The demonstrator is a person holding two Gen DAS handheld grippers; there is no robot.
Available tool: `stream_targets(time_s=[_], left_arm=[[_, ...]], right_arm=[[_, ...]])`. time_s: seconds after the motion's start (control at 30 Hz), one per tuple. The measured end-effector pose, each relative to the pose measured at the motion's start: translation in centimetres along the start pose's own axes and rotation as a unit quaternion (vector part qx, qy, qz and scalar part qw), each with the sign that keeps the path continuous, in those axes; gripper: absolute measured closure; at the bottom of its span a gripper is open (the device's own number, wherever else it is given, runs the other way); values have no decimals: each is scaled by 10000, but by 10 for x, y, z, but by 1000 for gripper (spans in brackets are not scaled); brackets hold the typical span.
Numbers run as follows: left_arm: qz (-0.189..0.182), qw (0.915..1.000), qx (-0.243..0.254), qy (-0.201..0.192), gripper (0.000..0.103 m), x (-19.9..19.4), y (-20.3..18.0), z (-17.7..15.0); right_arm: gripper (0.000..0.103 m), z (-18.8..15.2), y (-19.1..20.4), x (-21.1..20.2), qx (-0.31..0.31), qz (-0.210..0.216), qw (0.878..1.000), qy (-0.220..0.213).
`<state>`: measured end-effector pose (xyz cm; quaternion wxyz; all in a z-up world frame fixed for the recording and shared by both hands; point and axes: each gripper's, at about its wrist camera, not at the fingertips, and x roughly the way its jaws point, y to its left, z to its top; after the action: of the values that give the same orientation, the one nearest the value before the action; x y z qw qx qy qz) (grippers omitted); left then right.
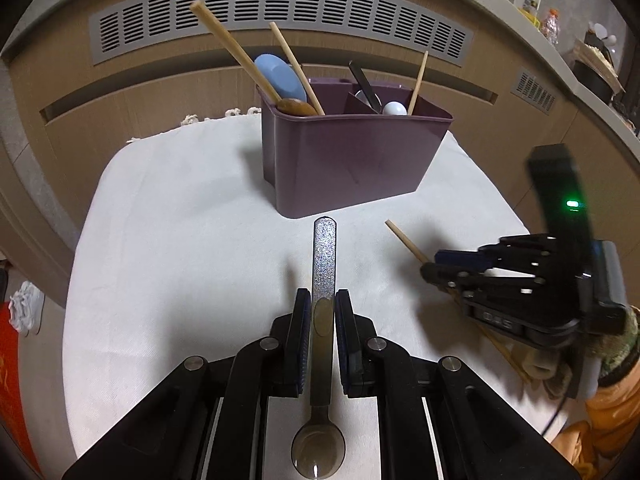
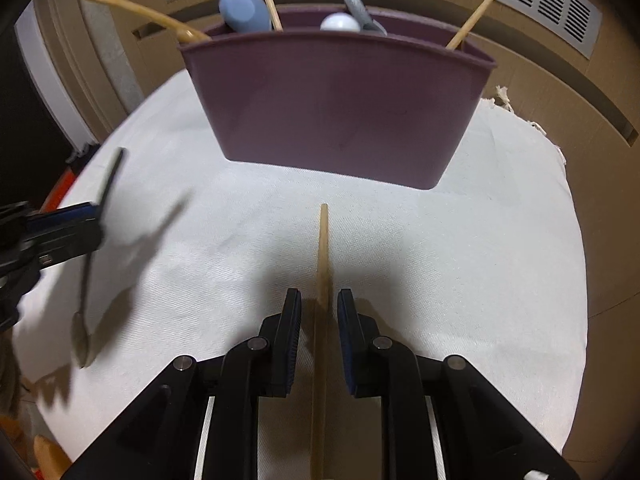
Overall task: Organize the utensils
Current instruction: 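Lift the metal spoon and chopstick with both tools over the caddy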
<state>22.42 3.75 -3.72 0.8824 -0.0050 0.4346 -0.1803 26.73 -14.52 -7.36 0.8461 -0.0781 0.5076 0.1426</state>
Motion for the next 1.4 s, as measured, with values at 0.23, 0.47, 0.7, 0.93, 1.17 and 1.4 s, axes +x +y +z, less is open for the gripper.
stream_targets(time_s=[0.23,0.47,0.7,0.93,1.17,1.4], left_arm=[[-27,9999,-124,-100,90,-12,-3,-7],[-96,9994,-19,-345,90,-43,-24,-12],[-215,9926,39,-1193,92,-108,-50,24],[-37,9699,296,-2416,93,-176,-71,111],[72,9874,908,-1298,90,-108,-74,131],[-38,9936,666,909,81,39,-58,77]], right_arm=[[96,-11,3,-12,-81,113,9999,-30],[96,-35,-4,-71,-45,289,9976,-625],[96,-27,-7,-162,-12,586,9820,-1795],[96,45,-5,-270,-242,261,9472,-3187],[96,86,-23,-294,-200,68,9377,-3467],[96,65,-53,-233,68,308,9646,-2617]])
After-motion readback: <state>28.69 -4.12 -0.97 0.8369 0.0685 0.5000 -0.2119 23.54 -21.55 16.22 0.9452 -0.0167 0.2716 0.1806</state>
